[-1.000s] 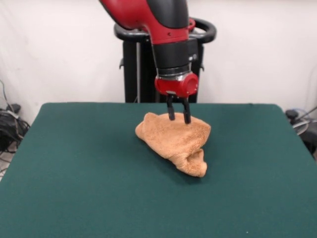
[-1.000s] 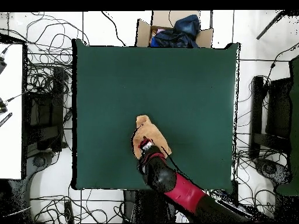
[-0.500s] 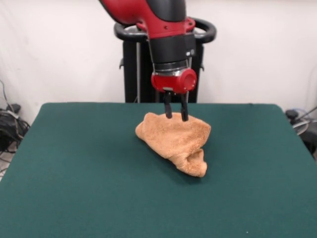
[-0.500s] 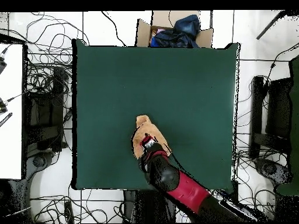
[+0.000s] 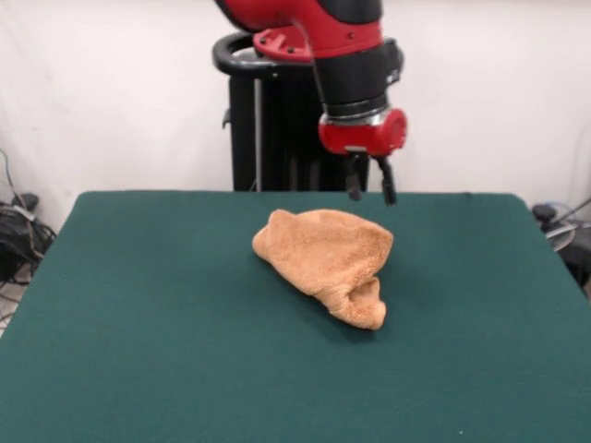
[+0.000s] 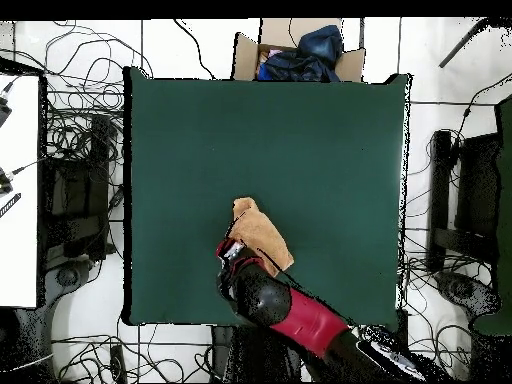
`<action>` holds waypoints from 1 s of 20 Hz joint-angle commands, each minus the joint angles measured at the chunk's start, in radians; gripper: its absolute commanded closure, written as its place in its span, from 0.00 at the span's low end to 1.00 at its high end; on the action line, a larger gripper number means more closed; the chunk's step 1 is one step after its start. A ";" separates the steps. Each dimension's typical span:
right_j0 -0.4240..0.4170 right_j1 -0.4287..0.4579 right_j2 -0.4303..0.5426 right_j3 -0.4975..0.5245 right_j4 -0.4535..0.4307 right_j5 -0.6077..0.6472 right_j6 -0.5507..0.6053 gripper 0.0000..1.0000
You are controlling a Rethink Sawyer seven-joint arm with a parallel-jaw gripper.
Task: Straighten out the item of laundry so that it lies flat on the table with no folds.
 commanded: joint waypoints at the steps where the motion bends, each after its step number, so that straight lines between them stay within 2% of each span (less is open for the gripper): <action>1: 0.059 -0.018 -0.154 -0.162 -0.017 0.268 -0.016 0.00; 2: 0.062 -0.019 -0.168 -0.176 -0.036 0.300 -0.030 0.00; 3: 0.068 -0.025 -0.189 -0.198 -0.069 0.382 -0.062 0.00; 6: 0.119 -0.049 -0.278 -0.261 -0.150 0.543 -0.072 0.00; 7: 0.147 -0.057 -0.324 -0.300 -0.201 0.615 -0.079 0.00; 9: 0.169 -0.066 -0.360 -0.351 -0.301 0.677 -0.087 0.00; 11: 0.168 -0.078 -0.357 -0.389 -0.400 0.726 -0.102 0.00; 13: 0.137 -0.086 -0.312 -0.403 -0.466 0.750 -0.125 0.00; 17: 0.042 -0.075 -0.170 -0.409 -0.566 0.765 -0.217 0.00; 20: 0.014 -0.065 -0.143 -0.424 -0.585 0.785 -0.188 0.00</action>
